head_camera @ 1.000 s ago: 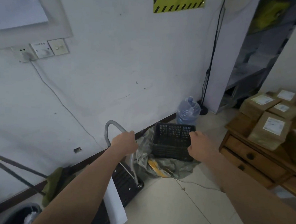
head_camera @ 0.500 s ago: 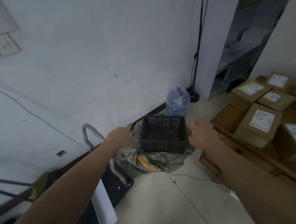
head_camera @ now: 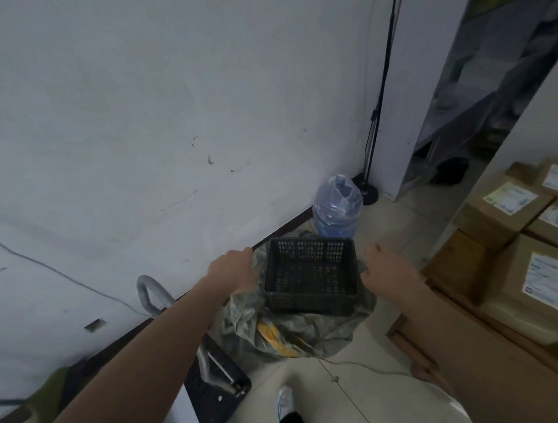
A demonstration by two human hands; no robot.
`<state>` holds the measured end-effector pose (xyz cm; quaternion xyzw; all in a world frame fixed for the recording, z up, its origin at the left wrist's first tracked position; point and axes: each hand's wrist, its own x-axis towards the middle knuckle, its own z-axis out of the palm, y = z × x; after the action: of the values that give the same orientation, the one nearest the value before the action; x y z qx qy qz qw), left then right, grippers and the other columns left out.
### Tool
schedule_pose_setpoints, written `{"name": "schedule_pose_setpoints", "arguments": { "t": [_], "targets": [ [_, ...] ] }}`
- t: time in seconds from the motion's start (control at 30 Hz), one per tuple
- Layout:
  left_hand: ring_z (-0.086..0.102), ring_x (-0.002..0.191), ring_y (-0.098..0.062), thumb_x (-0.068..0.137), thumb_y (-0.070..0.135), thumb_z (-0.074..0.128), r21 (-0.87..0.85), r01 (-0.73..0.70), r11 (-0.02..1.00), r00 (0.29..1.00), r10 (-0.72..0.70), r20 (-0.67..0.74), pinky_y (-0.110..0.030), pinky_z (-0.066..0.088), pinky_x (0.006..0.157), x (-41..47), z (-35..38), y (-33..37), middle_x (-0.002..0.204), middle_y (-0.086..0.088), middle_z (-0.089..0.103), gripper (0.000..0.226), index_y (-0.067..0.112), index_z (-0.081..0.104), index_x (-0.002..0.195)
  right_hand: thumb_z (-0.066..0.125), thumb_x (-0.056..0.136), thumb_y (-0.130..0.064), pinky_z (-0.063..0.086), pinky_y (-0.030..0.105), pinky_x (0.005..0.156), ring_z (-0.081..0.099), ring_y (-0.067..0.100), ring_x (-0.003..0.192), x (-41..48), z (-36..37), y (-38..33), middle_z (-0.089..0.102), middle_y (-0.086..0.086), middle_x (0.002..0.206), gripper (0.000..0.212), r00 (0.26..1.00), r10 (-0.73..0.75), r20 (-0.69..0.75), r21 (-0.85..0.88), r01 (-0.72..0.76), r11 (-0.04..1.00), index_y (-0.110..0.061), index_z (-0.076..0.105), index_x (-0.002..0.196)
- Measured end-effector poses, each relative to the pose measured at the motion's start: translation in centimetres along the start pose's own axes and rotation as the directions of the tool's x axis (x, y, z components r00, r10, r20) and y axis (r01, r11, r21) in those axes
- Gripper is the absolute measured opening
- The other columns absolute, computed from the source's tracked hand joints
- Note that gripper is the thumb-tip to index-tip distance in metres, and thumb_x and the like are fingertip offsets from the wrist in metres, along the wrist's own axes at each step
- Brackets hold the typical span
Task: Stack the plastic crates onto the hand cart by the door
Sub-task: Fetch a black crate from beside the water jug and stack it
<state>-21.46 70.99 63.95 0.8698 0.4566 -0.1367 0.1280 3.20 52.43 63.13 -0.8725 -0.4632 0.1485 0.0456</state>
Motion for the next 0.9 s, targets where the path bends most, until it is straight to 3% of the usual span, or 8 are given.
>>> {"name": "schedule_pose_setpoints", "arguments": {
  "t": [0.2, 0.6, 0.73, 0.9],
  "targets": [
    [0.061, 0.101, -0.029, 0.090, 0.030, 0.052, -0.007, -0.005, 1.000, 0.999, 0.006, 0.054, -0.040, 0.053, 0.084, 8.6, -1.4, -2.0, 0.111, -0.007, 0.062, 0.034, 0.016, 0.052, 0.120, 0.052, 0.090, -0.023, 0.044, 0.036, 0.077, 0.058, 0.028, 0.104, 7.6, -0.2, -2.0, 0.051, 0.007, 0.110, 0.015, 0.999, 0.041, 0.024, 0.003, -0.041, 0.999, -0.019, 0.042, 0.100],
    [0.061, 0.100, -0.027, 0.090, 0.035, 0.054, -0.021, 0.035, 0.999, 0.996, -0.033, 0.084, -0.035, 0.051, 0.079, 18.0, -2.8, -1.9, 0.116, -0.006, 0.061, 0.044, 0.018, 0.049, 0.130, 0.055, 0.091, -0.031, 0.049, 0.039, 0.083, 0.059, 0.028, 0.105, 18.2, 0.3, -0.4, 0.057, 0.009, 0.119, 0.029, 0.996, 0.037, 0.082, -0.010, -0.037, 0.999, -0.015, 0.051, 0.116],
    [0.061, 0.100, -0.028, 0.092, 0.037, 0.051, -0.039, 0.083, 0.996, 0.994, -0.080, 0.079, -0.041, 0.054, 0.085, 21.2, -0.4, -1.4, 0.114, -0.006, 0.061, 0.041, 0.019, 0.049, 0.129, 0.055, 0.090, -0.028, 0.051, 0.041, 0.086, 0.059, 0.029, 0.104, 22.5, 2.3, 2.3, 0.059, 0.011, 0.117, 0.024, 0.995, -0.019, 0.102, -0.048, 0.024, 0.999, -0.013, 0.049, 0.108],
    [0.062, 0.099, -0.028, 0.092, 0.036, 0.049, -0.050, 0.108, 0.993, 0.991, -0.103, 0.079, -0.041, 0.054, 0.085, 26.7, 6.7, -0.8, 0.114, -0.007, 0.062, 0.041, 0.018, 0.049, 0.129, 0.052, 0.090, -0.028, 0.048, 0.039, 0.088, 0.059, 0.030, 0.111, 27.0, 10.6, 6.6, 0.055, 0.012, 0.123, 0.034, 0.990, -0.054, 0.130, -0.089, 0.066, 0.994, -0.013, 0.051, 0.121]
  ]
}}
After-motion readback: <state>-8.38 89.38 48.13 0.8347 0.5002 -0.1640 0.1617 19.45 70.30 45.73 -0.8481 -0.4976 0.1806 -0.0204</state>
